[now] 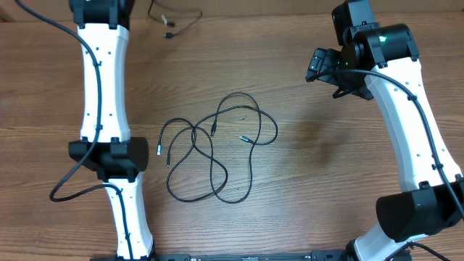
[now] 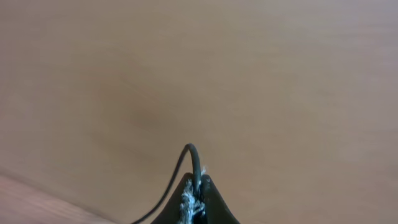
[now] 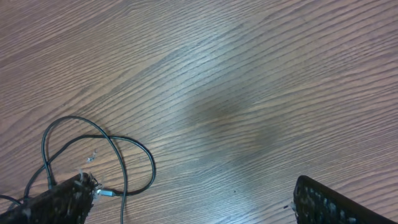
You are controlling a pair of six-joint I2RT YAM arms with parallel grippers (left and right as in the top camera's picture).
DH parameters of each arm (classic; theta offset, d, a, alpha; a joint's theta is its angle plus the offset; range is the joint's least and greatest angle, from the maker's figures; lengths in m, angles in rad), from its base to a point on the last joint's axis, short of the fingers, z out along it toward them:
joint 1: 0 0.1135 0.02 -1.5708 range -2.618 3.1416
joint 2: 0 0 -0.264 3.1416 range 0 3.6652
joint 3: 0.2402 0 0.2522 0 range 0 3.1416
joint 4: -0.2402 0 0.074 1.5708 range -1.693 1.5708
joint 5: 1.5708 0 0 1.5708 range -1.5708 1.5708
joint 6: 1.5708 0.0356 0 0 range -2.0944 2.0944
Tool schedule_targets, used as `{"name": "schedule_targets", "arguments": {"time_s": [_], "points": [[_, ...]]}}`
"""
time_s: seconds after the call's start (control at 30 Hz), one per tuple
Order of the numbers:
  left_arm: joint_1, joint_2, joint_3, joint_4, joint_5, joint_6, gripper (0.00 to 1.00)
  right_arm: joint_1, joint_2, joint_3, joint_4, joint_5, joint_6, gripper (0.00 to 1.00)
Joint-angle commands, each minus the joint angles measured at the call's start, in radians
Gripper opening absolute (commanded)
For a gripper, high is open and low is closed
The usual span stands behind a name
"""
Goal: Untangle cables
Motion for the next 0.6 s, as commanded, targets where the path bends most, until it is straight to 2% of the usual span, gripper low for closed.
{"name": "schedule_targets", "arguments": {"time_s": [0.0, 0.23, 0.43, 0.47, 0.5, 0.53, 0.57], "points": [[0.079, 0.006, -0.095, 0.022, -0.121, 0.007, 0.04, -0.002, -0.001, 0.011, 0.002, 0.014, 0.008, 1.00], [0.256, 0.007, -0.247, 0.150, -0.161, 0.216, 0.04, -0.002, -0.001, 0.011, 0.002, 0.014, 0.008, 1.00], [0.387, 0.007, -0.325, 0.202, -0.100, 0.262, 0.06, -0.002, -0.001, 0.011, 0.002, 0.014, 0.008, 1.00], [0.399, 0.007, -0.339, 0.206, -0.089, 0.262, 0.09, -0.002, -0.001, 0.011, 0.002, 0.014, 0.008, 1.00], [0.422, 0.007, -0.373, 0.208, -0.076, 0.262, 0.29, -0.002, -0.001, 0.011, 0.002, 0.014, 0.008, 1.00], [0.429, 0.007, -0.389, 0.208, -0.074, 0.262, 0.33, -0.002, -0.001, 0.011, 0.002, 0.014, 0.008, 1.00], [0.436, 0.008, -0.414, 0.208, -0.073, 0.262, 0.45, -0.002, -0.001, 0.011, 0.002, 0.014, 0.008, 1.00]]}}
